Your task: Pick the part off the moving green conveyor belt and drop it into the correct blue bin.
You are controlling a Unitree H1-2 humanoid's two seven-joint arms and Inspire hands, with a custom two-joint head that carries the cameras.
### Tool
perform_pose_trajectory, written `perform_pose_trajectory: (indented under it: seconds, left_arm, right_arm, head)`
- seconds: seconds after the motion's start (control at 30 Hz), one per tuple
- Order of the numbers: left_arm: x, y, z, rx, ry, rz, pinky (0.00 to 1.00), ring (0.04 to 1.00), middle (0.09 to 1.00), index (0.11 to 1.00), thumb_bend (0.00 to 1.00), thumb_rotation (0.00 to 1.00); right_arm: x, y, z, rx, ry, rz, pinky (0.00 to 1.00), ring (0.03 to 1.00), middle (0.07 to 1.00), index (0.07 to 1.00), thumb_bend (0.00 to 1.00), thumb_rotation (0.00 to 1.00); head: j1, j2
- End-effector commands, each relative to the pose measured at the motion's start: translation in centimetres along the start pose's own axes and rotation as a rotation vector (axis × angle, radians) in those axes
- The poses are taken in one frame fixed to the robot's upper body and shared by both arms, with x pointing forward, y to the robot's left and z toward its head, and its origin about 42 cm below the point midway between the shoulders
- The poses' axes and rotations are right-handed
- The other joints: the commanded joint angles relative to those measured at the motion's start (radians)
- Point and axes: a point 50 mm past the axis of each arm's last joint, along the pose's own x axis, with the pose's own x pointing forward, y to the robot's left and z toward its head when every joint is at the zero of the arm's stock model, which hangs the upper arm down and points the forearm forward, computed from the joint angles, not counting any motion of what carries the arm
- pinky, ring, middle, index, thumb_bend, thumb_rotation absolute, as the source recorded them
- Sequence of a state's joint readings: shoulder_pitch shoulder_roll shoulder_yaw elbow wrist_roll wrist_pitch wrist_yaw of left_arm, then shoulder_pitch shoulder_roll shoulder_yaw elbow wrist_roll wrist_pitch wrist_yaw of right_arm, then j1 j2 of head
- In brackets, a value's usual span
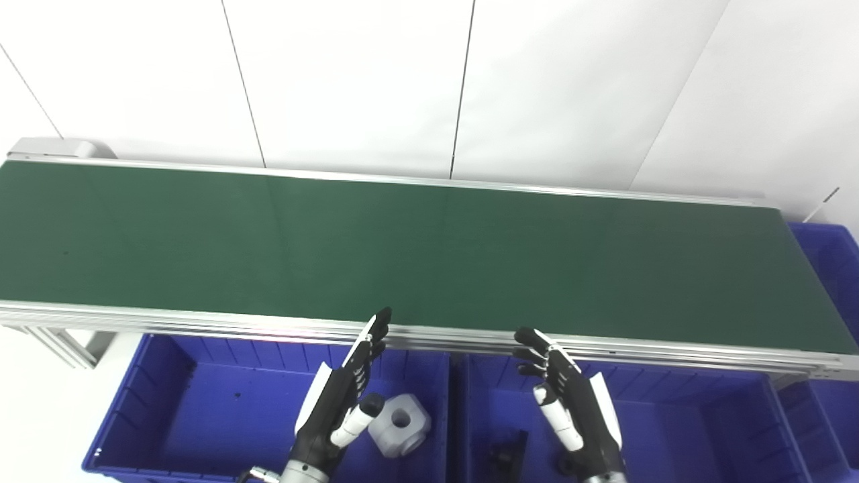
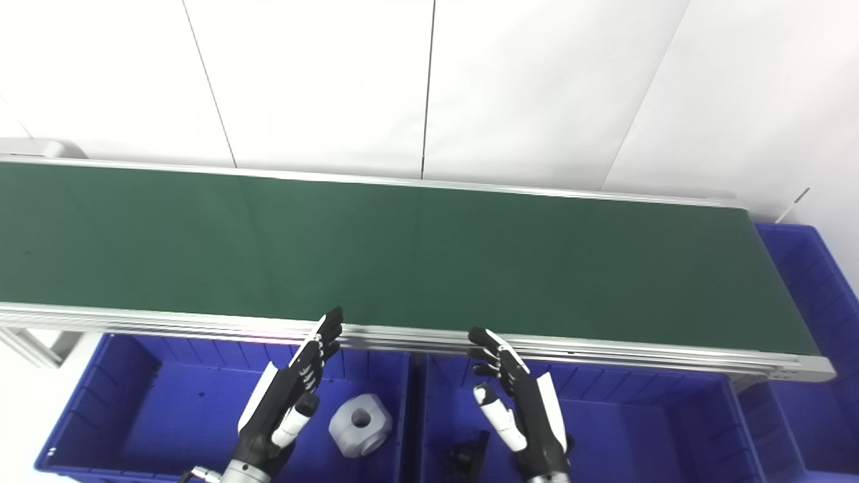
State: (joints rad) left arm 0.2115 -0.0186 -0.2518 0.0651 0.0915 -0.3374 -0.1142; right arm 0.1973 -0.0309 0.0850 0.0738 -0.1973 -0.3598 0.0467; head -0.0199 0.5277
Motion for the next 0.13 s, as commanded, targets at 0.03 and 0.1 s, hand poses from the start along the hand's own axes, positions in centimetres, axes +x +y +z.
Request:
perform_pose_trajectory:
  seconds: [0.03,0.1]
  left_arm:
    - [0.32,0.37,1.01,-0.006,-0.068,0.003,1.00,1.000,1.000,0.976,0.90,0.93]
    - [0.17,0.68,1.24,-0.005,-0.068,0.003,1.00,1.000,1.000,0.980,0.89,0.94]
  right_arm:
    - [0.62,0.26,1.31,-0.003,-0.085,-0.006,0.72,0.800,0.851,0.833,0.76,0.93]
    - [0.69,0.64,1.56,-0.001,-0.085,-0.004,0.72,0.800,0.853,0.827,0.77,0.93]
  head:
    - [-0.030,0.013]
    - [-0.076,0.039]
